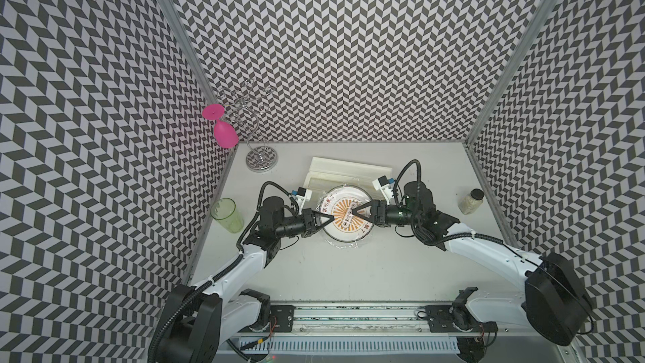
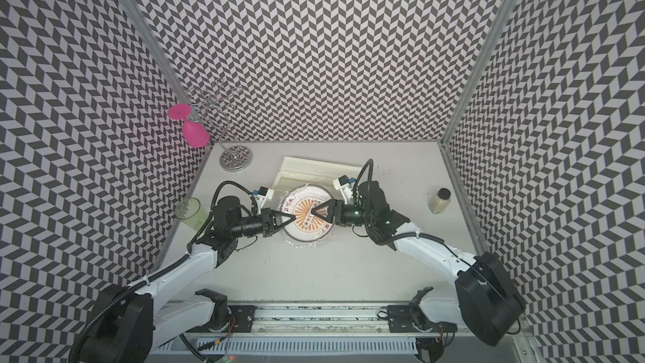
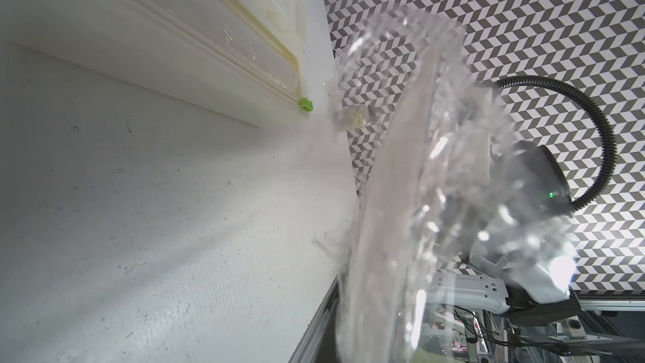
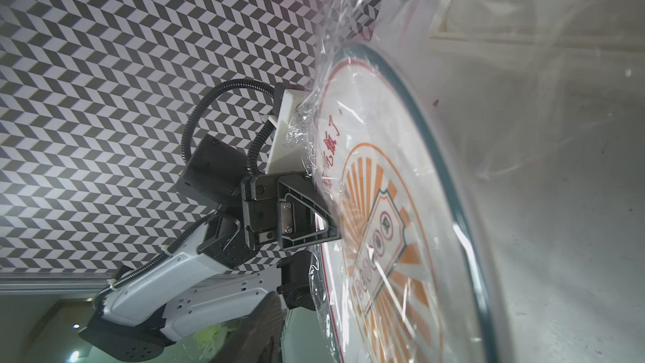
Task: Wrap the plate with plastic wrap
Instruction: Cover the plate with plastic wrap.
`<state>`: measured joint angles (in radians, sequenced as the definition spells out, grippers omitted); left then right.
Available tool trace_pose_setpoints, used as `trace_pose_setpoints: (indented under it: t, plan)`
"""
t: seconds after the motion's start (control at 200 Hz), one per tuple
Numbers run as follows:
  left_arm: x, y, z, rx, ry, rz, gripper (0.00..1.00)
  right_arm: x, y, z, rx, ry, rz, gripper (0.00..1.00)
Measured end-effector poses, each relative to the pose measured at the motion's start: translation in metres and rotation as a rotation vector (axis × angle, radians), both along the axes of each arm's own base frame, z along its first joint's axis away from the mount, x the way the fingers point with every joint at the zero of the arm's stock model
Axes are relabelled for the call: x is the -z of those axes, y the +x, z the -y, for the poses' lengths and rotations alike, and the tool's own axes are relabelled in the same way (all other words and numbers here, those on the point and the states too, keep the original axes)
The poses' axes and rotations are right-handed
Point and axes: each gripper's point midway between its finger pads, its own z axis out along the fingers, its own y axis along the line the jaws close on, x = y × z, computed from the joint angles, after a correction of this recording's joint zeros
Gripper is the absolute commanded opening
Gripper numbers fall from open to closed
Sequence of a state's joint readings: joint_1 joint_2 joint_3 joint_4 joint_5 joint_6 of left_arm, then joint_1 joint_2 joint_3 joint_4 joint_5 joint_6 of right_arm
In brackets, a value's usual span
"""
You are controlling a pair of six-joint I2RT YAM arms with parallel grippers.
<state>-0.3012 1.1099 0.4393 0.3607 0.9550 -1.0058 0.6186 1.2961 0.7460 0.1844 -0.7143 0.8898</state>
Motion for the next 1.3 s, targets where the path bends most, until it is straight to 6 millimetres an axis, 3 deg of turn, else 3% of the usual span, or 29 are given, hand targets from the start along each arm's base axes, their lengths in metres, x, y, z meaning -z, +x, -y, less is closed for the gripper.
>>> trace_pose_setpoints:
  t: [0.115, 0.24, 0.381, 0.496, 0.651, 0.766, 0.841, 0.906, 1.012, 1.147, 1.302]
  plan:
    - [-0.006, 0.000, 0.000, 0.000, -0.008, 0.031, 0.00, 0.002, 0.002, 0.002, 0.001, -0.008, 0.024, 0.27]
    - [-0.012, -0.001, 0.000, 0.009, -0.012, 0.067, 0.10, 0.003, 0.004, 0.004, -0.004, -0.024, 0.071, 0.15]
    - [-0.011, 0.000, -0.007, -0.001, 0.002, 0.081, 0.37, -0.001, 0.005, 0.006, -0.035, -0.034, 0.143, 0.03]
    - [-0.015, 0.008, -0.022, -0.039, 0.031, 0.112, 0.55, 0.000, 0.011, 0.014, -0.046, -0.059, 0.183, 0.00]
    - [-0.030, 0.032, -0.055, -0.146, 0.111, 0.182, 0.61, 0.004, 0.016, 0.024, -0.061, -0.131, 0.214, 0.00]
    - [-0.047, 0.050, -0.071, -0.220, 0.183, 0.254, 0.65, 0.008, 0.006, 0.022, -0.120, -0.178, 0.244, 0.00]
    - [-0.066, 0.057, -0.061, -0.203, 0.214, 0.330, 0.67, 0.018, -0.007, 0.019, -0.173, -0.212, 0.246, 0.00]
    - [-0.080, 0.060, -0.041, -0.145, 0.239, 0.401, 0.68, 0.027, -0.017, 0.017, -0.218, -0.240, 0.241, 0.00]
    - [-0.085, 0.063, -0.011, -0.050, 0.269, 0.471, 0.68, 0.039, -0.031, 0.014, -0.288, -0.268, 0.227, 0.00]
    - [-0.058, 0.063, 0.016, 0.052, 0.329, 0.462, 0.66, 0.048, -0.042, 0.010, -0.350, -0.278, 0.215, 0.00]
    - [-0.029, 0.058, 0.024, 0.116, 0.384, 0.421, 0.62, 0.049, -0.049, 0.009, -0.389, -0.269, 0.213, 0.00]
